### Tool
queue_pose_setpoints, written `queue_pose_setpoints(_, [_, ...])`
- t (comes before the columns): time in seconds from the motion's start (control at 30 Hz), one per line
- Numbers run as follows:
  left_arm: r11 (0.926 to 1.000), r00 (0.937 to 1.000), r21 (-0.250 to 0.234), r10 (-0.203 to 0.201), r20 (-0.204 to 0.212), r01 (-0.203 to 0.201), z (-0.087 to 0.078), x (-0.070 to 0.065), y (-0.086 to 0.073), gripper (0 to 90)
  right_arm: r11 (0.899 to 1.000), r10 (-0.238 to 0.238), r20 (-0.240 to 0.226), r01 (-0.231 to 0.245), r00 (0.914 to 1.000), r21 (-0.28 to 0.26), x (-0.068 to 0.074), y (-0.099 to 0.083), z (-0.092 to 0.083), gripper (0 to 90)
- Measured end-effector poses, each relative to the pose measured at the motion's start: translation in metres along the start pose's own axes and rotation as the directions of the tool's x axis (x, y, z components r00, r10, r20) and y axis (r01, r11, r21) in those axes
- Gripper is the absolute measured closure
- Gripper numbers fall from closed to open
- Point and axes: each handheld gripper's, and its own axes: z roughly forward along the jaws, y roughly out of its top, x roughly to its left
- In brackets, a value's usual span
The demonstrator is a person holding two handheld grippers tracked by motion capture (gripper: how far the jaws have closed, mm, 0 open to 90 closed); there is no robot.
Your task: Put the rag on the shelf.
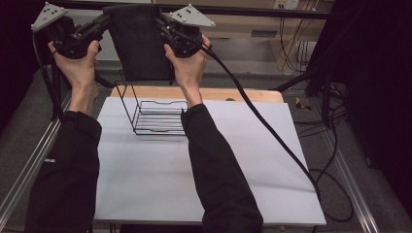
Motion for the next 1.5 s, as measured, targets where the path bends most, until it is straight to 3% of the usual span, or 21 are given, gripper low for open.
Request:
queue_pose_setpoints(0.37, [0.9992,0.998,0.04,0.0,0.063,-0.003,-0.004,-0.001,-0.028,83.2,0.999,0.012,-0.005,-0.012,0.9999,0.046,-0.004,-0.026,-0.009,79.7])
queue_pose_setpoints(0.73, [0.9969,0.997,0.078,0.004,0.077,-0.01,-0.012,-0.001,-0.051,83.2,0.998,0.01,-0.024,-0.008,0.9997,0.07,0.0,-0.053,-0.017,79.6])
queue_pose_setpoints(0.93, [0.9949,0.9963,0.094,0.027,0.081,-0.035,-0.018,0.0,-0.058,83.2,0.997,0.018,-0.038,-0.015,0.9991,0.078,0.004,-0.063,-0.02,79.6])
queue_pose_setpoints(1.5, [0.9941,0.992,0.086,0.057,0.113,-0.067,-0.036,-0.006,-0.065,83.2,0.997,-0.024,-0.06,0.028,0.9979,0.071,0.013,-0.07,-0.034,79.4])
